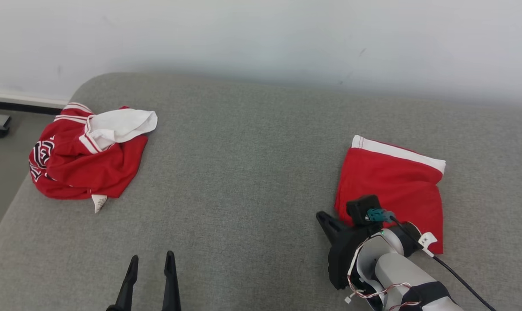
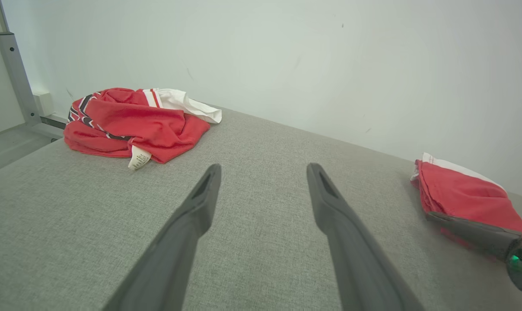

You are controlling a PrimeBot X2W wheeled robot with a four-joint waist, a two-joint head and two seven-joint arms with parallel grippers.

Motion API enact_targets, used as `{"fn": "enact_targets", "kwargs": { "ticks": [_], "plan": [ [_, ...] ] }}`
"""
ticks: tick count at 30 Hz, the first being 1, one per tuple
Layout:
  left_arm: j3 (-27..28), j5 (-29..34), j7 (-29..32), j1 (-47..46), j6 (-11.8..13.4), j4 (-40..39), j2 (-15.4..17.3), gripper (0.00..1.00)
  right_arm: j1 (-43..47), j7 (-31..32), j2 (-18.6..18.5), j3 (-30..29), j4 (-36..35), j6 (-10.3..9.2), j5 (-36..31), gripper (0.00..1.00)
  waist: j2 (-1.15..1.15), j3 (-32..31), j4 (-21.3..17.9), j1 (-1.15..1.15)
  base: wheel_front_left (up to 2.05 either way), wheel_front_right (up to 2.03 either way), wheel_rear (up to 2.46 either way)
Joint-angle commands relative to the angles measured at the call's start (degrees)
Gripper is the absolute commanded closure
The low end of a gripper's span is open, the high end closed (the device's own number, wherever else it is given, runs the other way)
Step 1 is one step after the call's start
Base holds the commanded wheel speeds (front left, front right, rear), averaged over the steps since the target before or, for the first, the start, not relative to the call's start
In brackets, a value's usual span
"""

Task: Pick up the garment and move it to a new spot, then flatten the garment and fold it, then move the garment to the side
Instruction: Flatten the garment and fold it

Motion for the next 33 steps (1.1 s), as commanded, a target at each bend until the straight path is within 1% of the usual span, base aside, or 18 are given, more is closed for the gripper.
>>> {"fn": "enact_targets", "kwargs": {
  "ticks": [1,2,6,9,14,15,22,29,33],
  "plan": [
    [0.4,-0.1,-0.2,0.9,0.2,0.0,-0.1,0.00,1.1,-1.0,-0.6,0.0,-0.8,-0.14,1.1,0.51,0.00,-1.2,-1.4,0.00,0.00,0.00,0.00],
    [0.5,0.0,-0.2,1.1,0.3,0.0,-0.1,0.00,1.4,-2.1,-0.9,-0.1,-1.7,-0.14,1.6,0.00,0.00,-1.5,-1.9,0.00,0.00,0.00,0.00],
    [2.0,0.7,-0.2,1.9,0.5,0.7,0.0,0.00,3.3,-6.0,-1.5,-0.1,-6.5,-0.14,3.3,0.00,0.00,-3.2,-4.3,0.00,0.00,0.00,0.00],
    [3.4,1.6,-0.2,2.0,0.1,1.3,-0.1,0.00,5.7,-8.3,-2.6,-0.7,-9.7,-0.14,2.8,0.00,0.00,-4.2,-6.4,0.00,0.00,0.00,0.00],
    [6.0,3.1,-0.2,2.0,-0.2,2.0,-0.1,0.00,9.5,-9.7,-3.6,-3.8,-14.6,-0.14,1.5,0.00,0.00,-5.3,-9.9,0.00,0.00,0.00,0.00],
    [6.0,3.1,-0.2,2.0,-0.2,2.0,-0.1,0.00,9.5,-9.7,-3.6,-3.8,-14.6,-0.14,1.5,0.00,0.00,-5.3,-9.9,0.00,0.00,0.00,0.00],
    [9.6,4.4,-0.2,1.6,-0.9,2.5,-0.1,0.00,15.2,-9.8,-4.4,-12.3,-20.3,-0.14,-2.6,0.00,0.00,-6.4,-13.5,0.00,0.00,0.00,0.00],
    [11.9,4.9,-0.2,0.8,-1.8,4.9,0.0,0.00,20.5,-8.3,-4.7,-20.6,-26.2,-0.14,-8.1,0.00,0.00,-7.2,-15.4,0.00,0.00,0.00,0.00],
    [12.7,4.8,-0.2,0.5,-2.0,6.7,-0.1,0.00,23.2,-8.6,-4.4,-25.0,-29.6,-0.14,-10.8,0.00,0.00,-7.7,-16.0,0.00,0.00,0.00,0.00]
  ]
}}
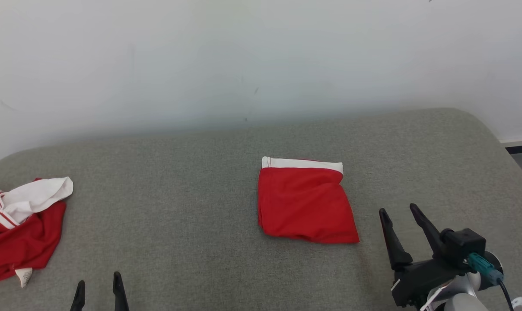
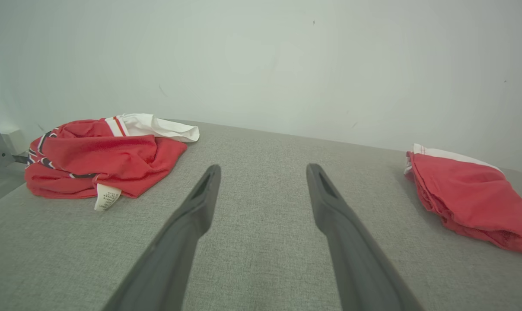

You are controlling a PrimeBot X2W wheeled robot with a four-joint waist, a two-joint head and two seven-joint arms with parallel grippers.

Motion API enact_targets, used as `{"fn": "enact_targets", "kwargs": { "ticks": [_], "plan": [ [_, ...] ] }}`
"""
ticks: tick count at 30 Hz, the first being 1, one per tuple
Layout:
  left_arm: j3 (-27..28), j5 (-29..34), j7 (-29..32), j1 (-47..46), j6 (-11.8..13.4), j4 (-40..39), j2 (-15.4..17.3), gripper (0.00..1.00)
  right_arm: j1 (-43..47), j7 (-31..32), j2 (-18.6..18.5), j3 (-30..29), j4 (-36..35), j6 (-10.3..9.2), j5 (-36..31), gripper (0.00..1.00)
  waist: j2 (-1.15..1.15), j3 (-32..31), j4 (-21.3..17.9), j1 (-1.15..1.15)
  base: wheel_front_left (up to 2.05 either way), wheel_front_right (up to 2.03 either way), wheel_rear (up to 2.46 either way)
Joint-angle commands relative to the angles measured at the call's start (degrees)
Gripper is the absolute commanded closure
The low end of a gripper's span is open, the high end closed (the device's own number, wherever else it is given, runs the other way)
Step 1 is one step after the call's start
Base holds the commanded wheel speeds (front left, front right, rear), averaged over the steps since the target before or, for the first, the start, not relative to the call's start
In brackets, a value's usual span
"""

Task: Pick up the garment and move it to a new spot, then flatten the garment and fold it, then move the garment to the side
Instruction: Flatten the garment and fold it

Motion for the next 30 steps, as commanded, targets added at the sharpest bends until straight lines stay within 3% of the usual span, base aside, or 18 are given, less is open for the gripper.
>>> {"fn": "enact_targets", "kwargs": {
  "ticks": [1,7,16,30],
  "plan": [
    [0.3,0.2,-0.2,-0.4,-0.2,0.6,0.0,0.00,1.4,-0.4,0.3,-1.1,-1.3,-0.14,-1.0,0.00,0.00,-0.6,-0.5,0.00,0.00,0.00,0.00],
    [1.8,1.5,-0.2,-0.9,-1.9,3.7,0.0,0.00,4.6,-0.5,0.6,-4.0,-4.1,-0.14,-1.7,0.00,0.00,-1.3,-0.8,0.00,0.00,0.00,0.00],
    [3.4,3.8,-0.2,-2.1,-4.4,6.7,0.0,0.00,6.8,-0.9,0.2,-5.7,-2.3,-0.14,-0.8,0.00,0.00,-1.6,0.0,0.00,0.00,0.00,0.00],
    [3.5,4.5,-0.2,-3.3,-4.9,7.2,0.0,0.00,6.2,-1.4,0.4,-5.2,-0.6,-0.14,-0.9,0.00,0.00,-1.4,0.0,0.00,0.00,0.00,0.00]
  ]
}}
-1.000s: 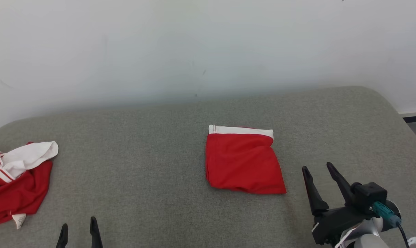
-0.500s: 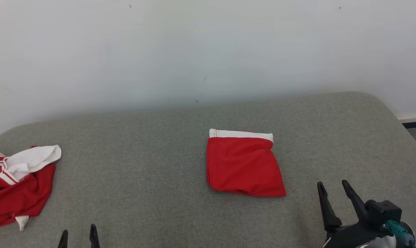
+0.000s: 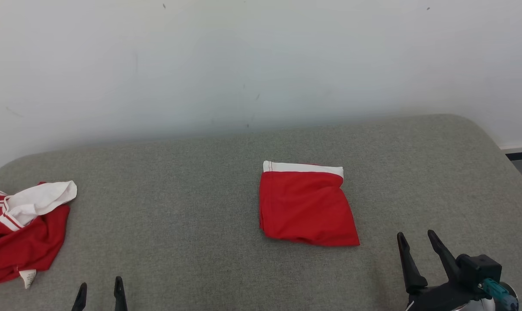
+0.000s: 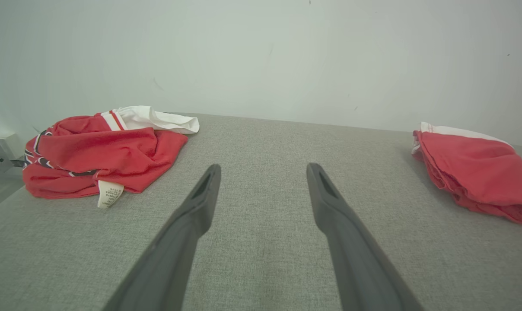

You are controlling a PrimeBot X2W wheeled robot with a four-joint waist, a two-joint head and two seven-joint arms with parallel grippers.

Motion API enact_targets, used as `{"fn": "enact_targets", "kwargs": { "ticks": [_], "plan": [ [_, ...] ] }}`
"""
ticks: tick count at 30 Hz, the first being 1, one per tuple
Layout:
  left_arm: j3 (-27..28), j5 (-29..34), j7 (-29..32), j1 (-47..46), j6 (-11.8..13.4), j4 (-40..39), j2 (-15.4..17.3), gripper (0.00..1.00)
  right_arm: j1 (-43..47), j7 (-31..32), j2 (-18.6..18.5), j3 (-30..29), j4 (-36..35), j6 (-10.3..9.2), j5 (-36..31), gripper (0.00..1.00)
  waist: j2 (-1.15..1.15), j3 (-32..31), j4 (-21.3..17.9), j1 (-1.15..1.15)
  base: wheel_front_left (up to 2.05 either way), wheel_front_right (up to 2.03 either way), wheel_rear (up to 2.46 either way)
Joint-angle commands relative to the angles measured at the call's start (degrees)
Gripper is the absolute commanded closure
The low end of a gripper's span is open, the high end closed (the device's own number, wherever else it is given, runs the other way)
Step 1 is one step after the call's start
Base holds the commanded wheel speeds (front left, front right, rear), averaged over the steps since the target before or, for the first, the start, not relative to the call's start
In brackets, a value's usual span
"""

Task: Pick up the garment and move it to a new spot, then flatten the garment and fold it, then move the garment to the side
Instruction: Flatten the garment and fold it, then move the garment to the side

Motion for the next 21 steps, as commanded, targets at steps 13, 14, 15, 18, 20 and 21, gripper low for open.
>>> {"fn": "enact_targets", "kwargs": {
  "ticks": [13,14,15,18,20,21],
  "plan": [
    [-0.1,1.1,-0.2,-0.9,-0.3,0.2,0.0,0.00,-0.8,0.3,0.7,0.5,1.3,-0.14,0.2,0.00,0.00,0.3,0.5,0.00,0.00,0.00,0.00],
    [-0.2,1.0,-0.2,-0.8,-0.3,0.1,0.0,0.00,-1.0,1.2,0.7,0.6,1.7,-0.14,0.8,0.00,0.00,0.4,0.7,0.00,0.00,0.00,0.00],
    [-0.5,0.9,-0.2,-0.7,-0.2,0.0,0.0,0.00,-1.4,2.4,0.6,0.8,2.1,-0.14,1.2,0.00,0.00,0.6,0.9,0.00,0.00,0.00,0.00],
    [-1.6,0.6,-0.2,-1.0,-0.1,-0.3,0.0,0.00,-3.8,7.8,-0.3,1.9,3.4,-0.14,2.7,0.00,0.00,1.4,1.9,0.00,0.00,0.00,0.00],
    [-3.1,0.6,-0.2,-1.7,-0.1,-0.7,0.0,0.00,-6.7,15.2,-1.6,2.7,5.1,-0.14,4.4,0.00,0.00,2.5,3.4,0.00,0.00,0.00,0.00],
    [-3.6,0.5,-0.2,-1.9,0.0,-0.9,-0.1,0.00,-8.0,17.6,-1.9,2.8,5.5,-0.14,5.0,0.00,0.00,2.9,3.9,0.00,0.00,0.00,0.00]
  ]
}}
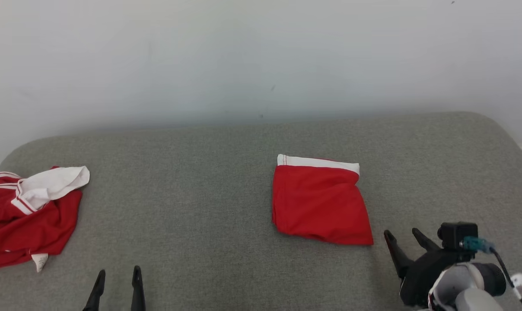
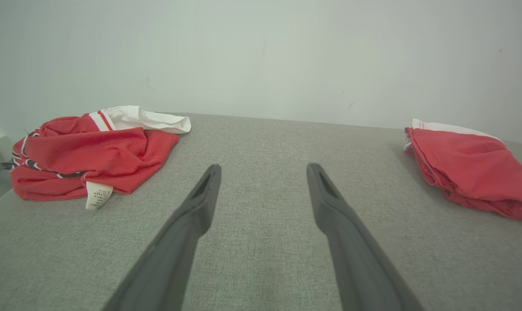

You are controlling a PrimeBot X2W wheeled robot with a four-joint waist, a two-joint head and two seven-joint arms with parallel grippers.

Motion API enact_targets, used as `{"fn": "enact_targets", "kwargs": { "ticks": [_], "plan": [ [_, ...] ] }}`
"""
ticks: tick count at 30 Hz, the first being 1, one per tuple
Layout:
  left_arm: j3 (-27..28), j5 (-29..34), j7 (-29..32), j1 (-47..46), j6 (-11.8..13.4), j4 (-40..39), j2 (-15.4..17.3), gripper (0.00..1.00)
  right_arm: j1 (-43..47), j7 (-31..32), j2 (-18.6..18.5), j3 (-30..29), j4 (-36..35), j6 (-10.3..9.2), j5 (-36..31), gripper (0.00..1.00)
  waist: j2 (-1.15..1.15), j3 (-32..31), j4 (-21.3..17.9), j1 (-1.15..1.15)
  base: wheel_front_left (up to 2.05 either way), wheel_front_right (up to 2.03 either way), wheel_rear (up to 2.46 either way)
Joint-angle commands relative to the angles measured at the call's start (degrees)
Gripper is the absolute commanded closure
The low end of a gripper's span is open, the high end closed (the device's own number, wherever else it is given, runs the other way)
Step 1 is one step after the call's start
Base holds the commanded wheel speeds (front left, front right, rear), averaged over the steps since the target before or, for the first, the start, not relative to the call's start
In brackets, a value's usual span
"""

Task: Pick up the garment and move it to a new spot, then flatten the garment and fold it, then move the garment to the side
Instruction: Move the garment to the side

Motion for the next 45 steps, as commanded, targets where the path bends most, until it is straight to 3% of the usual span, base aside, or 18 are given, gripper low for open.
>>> {"fn": "enact_targets", "kwargs": {
  "ticks": [1,10,17,28,29,30,31,32,38,45],
  "plan": [
    [-0.6,0.0,-0.2,-0.8,0.1,-0.4,-0.1,0.00,-1.8,2.3,-0.4,-0.3,0.5,-0.14,1.1,0.00,0.00,1.6,1.8,0.00,0.00,0.00,0.00],
    [-5.7,-0.2,-0.2,-3.3,0.6,-3.1,0.0,0.00,-13.9,19.2,-2.3,-5.9,7.6,-0.14,3.4,0.00,0.00,7.3,8.2,0.00,0.00,0.00,0.00],
    [-8.3,-0.9,-0.2,-5.0,1.1,-5.4,-0.1,0.00,-19.8,25.0,-1.4,-12.2,14.4,-0.14,2.2,0.00,0.00,11.0,12.5,0.00,0.00,0.00,0.00],
    [-10.0,-1.7,-0.2,-6.2,2.1,-7.5,-0.1,0.00,-21.7,28.5,-0.4,-14.9,19.6,-0.14,-2.3,0.00,0.00,14.9,14.9,0.00,0.00,0.00,0.00],
    [-10.0,-1.7,-0.2,-6.2,2.3,-7.6,-0.1,0.00,-21.7,29.0,-0.1,-14.8,20.0,-0.14,-2.6,0.03,0.00,15.1,14.8,0.00,0.00,0.00,0.00],
    [-10.1,-1.8,-0.2,-6.1,2.5,-7.7,-0.1,0.00,-21.5,29.5,0.1,-14.6,20.2,-0.14,-2.9,0.54,0.00,15.2,14.7,0.00,0.00,0.00,0.00],
    [-10.1,-1.8,-0.2,-6.1,2.6,-7.7,-0.1,0.00,-21.5,29.8,0.4,-14.3,20.1,-0.14,-3.0,0.94,0.00,15.3,14.6,0.00,0.00,0.00,0.00],
    [-9.9,-1.8,-0.2,-6.1,2.6,-7.7,-0.1,0.00,-21.5,30.2,0.6,-13.9,19.9,-0.14,-3.1,1.00,0.00,15.4,14.3,0.00,0.00,0.00,0.00],
    [-9.4,-1.7,-0.2,-6.5,2.5,-8.2,0.0,0.00,-21.9,31.5,-0.9,-10.2,16.8,-0.15,-3.3,1.00,0.00,15.7,10.7,0.00,0.00,0.00,0.00],
    [-9.2,-0.7,-0.2,-7.9,1.8,-9.7,0.0,0.00,-23.1,32.8,-3.4,-3.5,10.6,-0.15,-1.5,1.00,0.00,17.1,2.8,0.00,0.00,0.00,0.00]
  ]
}}
